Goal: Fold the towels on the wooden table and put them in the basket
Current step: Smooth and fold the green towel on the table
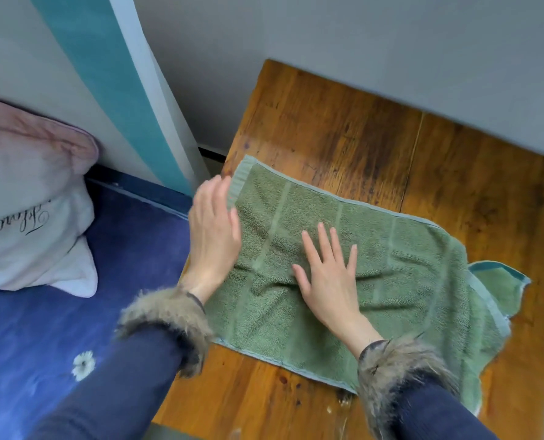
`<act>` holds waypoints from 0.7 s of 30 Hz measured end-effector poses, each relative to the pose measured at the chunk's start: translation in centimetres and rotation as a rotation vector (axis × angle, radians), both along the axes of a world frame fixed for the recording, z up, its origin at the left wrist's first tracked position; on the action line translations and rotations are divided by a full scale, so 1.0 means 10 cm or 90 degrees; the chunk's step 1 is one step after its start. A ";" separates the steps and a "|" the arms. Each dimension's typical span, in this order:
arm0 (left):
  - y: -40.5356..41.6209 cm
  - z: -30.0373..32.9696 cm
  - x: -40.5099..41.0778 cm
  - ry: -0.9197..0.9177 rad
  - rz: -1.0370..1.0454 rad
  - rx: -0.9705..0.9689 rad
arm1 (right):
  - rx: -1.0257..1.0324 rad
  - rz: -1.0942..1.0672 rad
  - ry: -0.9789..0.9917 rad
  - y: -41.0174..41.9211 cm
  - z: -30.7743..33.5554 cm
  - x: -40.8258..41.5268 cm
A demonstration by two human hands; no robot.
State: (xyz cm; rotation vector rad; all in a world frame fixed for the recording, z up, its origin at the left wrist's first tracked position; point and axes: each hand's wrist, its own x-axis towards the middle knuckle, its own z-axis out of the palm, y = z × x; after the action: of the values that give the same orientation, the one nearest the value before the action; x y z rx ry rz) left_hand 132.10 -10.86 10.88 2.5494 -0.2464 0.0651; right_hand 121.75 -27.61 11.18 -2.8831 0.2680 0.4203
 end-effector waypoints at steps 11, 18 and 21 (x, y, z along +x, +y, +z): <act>0.28 -0.51 -0.62 0.152 -0.211 0.329 | -0.034 0.005 0.114 0.01 -0.13 -0.24; 0.38 -0.31 -0.54 0.204 -0.217 0.355 | -0.017 0.040 0.083 -0.05 -0.03 -0.24; 0.07 -0.24 -0.74 0.192 -0.265 0.308 | -0.005 0.002 0.068 -0.18 0.02 -0.44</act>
State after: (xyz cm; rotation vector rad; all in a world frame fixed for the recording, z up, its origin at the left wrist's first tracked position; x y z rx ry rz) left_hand 124.68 -10.18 8.46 2.8652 -0.7404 -0.5989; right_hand 117.39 -29.44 11.36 -2.8738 0.2823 0.5770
